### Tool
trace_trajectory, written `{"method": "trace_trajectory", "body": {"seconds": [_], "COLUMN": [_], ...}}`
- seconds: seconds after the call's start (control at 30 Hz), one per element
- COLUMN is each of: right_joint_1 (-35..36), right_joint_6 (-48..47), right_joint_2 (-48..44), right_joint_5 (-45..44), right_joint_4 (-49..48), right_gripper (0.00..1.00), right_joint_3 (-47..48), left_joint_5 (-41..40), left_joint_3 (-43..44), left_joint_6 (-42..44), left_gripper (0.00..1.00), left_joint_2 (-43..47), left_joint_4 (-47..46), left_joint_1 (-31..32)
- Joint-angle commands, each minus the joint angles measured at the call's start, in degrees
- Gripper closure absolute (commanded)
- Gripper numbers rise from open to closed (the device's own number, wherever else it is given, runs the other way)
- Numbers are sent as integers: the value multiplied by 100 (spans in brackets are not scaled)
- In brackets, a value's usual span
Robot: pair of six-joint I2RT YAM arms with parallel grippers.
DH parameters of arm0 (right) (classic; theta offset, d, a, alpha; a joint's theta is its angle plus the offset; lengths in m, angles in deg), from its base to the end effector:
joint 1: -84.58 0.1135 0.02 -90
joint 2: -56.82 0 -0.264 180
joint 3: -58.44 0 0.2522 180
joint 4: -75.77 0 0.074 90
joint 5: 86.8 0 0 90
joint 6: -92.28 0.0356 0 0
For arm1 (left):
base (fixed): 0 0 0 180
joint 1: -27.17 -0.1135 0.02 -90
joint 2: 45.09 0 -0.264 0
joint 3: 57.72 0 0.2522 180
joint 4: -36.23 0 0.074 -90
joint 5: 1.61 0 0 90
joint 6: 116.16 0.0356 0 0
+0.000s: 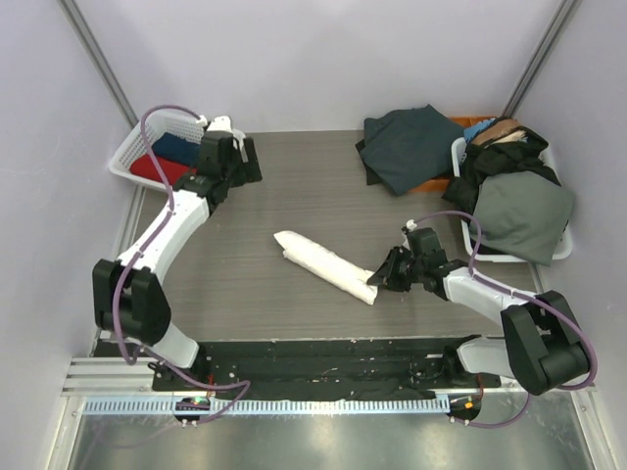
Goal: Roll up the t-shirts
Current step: Move the bin to the center of the board.
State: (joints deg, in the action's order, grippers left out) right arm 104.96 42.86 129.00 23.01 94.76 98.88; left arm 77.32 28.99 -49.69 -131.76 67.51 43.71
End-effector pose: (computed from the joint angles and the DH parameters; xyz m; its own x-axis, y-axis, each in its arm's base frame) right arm 0.2037 0.0885 0.1489 -0.8951 0.3203 -0.3101 0.0705 0.7885 0.6110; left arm 0.3375 -0.0931 0.3207 -0.5045 -0.2589 -0.8237 -0.0866 0.9644 -0.2500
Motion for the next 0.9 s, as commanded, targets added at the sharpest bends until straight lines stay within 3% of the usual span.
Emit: {"method": "trace_trajectory", "body": {"seconds": [0.0,0.27,0.37,0.4,0.57,0.87], "right_joint_1": [-8,-8,-8,-8,-8,-8], "right_joint_6": [-243,-252,-243,-243,-234,-217], "right_joint_2": [182,217,191,182,165,147], "right_joint_5": [14,66,49,40,23,23], "right_joint_4": [215,215,206,206,206,153], "right_gripper": [99,99,99,99,99,99], "right_joint_3": [101,154,136,119,75,22], "left_joint_5": [-809,-317,-124,33,772,1598], "left_joint_3": [1167,2794,3374,3619,3499,3112], "left_joint_6": [1069,1456,1457,1448,1080,192], "left_gripper": [11,12,18,24,44,52], "left_joint_2": [-1016,-2599,-3161,-3293,-3339,-3330], "left_joint_4": [724,1412,1780,1990,1931,1869], "left_joint_1": [-431,-915,-959,-959,-950,-477]}}
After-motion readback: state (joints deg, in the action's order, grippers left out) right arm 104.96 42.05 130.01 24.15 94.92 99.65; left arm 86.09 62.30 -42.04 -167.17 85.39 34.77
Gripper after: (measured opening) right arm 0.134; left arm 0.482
